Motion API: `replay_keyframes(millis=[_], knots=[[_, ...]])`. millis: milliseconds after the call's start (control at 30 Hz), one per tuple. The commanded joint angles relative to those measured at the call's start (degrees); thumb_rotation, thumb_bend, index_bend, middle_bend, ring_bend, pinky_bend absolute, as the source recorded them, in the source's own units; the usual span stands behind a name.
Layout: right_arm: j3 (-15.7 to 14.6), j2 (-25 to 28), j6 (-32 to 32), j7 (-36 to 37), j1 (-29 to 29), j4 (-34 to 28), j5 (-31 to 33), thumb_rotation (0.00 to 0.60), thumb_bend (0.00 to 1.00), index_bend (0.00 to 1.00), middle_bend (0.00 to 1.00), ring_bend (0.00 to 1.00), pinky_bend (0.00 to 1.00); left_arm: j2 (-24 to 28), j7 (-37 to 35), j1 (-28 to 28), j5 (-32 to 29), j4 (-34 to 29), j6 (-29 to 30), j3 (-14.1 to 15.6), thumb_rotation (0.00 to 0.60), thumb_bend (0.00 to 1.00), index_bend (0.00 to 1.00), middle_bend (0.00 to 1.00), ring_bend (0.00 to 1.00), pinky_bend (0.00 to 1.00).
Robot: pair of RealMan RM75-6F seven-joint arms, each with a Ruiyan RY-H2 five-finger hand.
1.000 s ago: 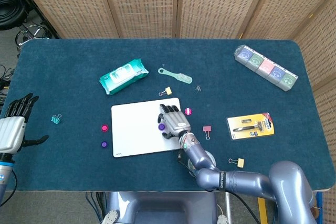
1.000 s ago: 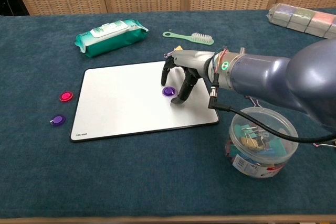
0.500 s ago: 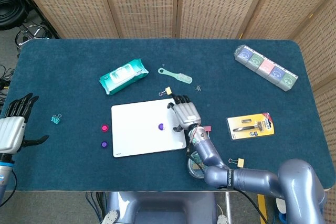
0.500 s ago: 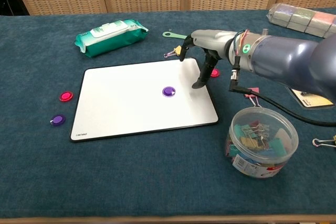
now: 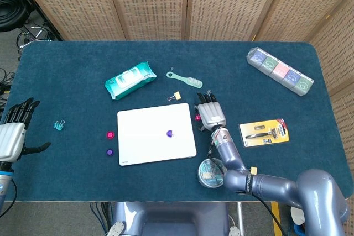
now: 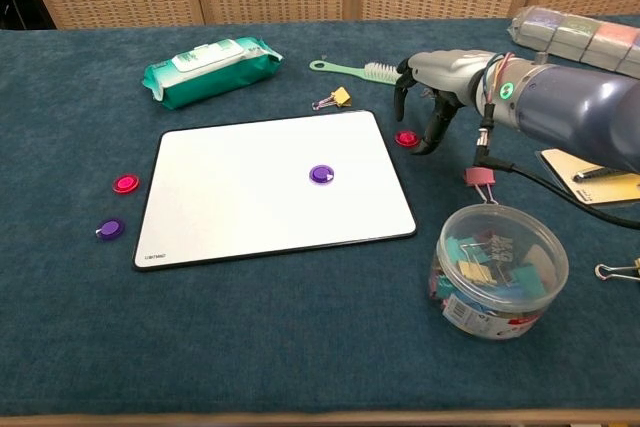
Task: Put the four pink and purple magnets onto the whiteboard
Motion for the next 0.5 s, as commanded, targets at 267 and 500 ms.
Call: replay_keyframes(millis=[267, 500], knots=[[0.79, -1.78, -2.12, -0.16, 0.58, 4.23, 0.68, 0.600, 0.30, 0.40, 0.00, 0.00, 0.00, 0.17, -0.55, 0.02, -0.20, 0.15, 0.00, -0.20, 0.600, 0.00, 0.00, 0.00, 0.00, 0.00], [1.24, -2.96, -3.29, 0.67, 0.59, 6.62, 0.33, 0.600, 0.33, 0.40, 0.00, 0.00, 0.00, 0.14, -0.54, -0.06, -0.54, 0.30, -0.18, -0.31, 0.600, 0.00, 0.00, 0.00, 0.00, 0.00]])
